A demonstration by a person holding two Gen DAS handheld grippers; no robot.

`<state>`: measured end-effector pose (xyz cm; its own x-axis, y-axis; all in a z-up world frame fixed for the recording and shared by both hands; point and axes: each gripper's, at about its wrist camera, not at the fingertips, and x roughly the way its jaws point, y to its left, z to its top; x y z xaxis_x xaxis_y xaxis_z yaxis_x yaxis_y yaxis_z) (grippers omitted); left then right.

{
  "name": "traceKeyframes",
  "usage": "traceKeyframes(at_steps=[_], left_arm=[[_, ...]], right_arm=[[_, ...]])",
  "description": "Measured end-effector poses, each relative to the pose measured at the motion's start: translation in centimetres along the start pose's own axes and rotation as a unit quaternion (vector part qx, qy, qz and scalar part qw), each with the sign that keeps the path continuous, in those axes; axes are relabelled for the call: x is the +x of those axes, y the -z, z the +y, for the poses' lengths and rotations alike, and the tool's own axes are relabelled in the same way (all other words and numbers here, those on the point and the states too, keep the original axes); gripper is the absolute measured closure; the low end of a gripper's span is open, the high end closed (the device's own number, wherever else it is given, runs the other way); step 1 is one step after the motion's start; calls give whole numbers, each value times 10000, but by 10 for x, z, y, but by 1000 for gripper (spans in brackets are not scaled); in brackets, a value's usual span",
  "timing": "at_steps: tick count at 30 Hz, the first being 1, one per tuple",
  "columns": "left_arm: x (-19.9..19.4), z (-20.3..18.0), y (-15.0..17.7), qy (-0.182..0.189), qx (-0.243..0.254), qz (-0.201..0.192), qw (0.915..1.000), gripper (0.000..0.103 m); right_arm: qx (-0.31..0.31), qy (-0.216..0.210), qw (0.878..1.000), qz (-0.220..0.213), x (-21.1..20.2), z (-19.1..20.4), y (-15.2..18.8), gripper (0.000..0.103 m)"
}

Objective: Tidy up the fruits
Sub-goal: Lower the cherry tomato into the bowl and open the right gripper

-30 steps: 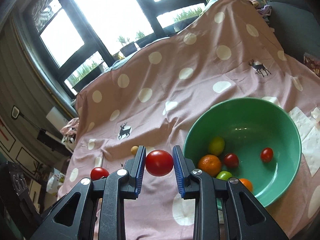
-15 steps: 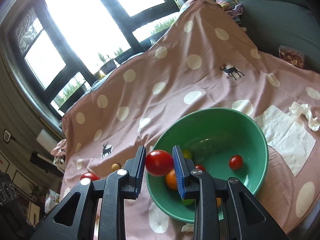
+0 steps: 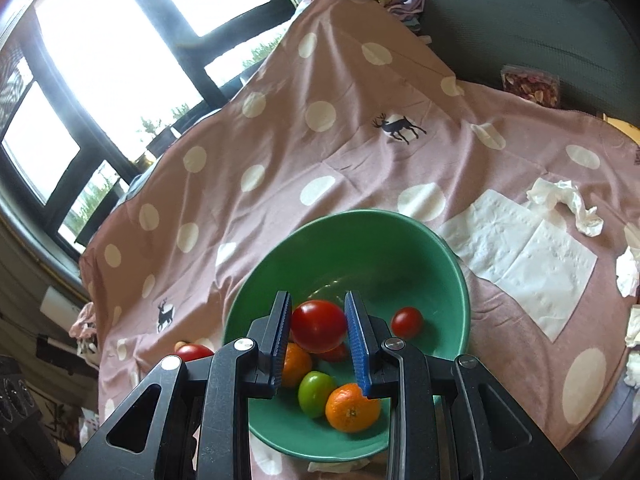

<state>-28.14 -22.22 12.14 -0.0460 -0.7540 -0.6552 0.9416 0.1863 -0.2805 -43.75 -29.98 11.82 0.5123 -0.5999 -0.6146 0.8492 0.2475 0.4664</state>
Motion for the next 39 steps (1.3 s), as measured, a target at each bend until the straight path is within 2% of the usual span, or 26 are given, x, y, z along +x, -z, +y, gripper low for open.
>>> traceKeyframes(at_steps=[4,8,13,17,32,39], left_arm=[[12,-6,1,96,42,162,9998,76],[23,-6,1,212,13,369,9991,76],[32,-8,2,331,37,555,9979,76],[39,-6,4,406,-41,684,9968,76],[55,-7,8,323,72,916,9952,76],[61,-7,9,321,80,974,9947,76]], right_arm=[[213,29,9996,201,5,-11,-1,73],[257,206,9992,232,7,-12,0,73],[296,179,9989,309,10,-15,0,73],[308,325,9984,346,13,-17,0,73],[185,966,9943,403,19,-21,-1,73],[151,1039,9934,469,22,-22,1,73]])
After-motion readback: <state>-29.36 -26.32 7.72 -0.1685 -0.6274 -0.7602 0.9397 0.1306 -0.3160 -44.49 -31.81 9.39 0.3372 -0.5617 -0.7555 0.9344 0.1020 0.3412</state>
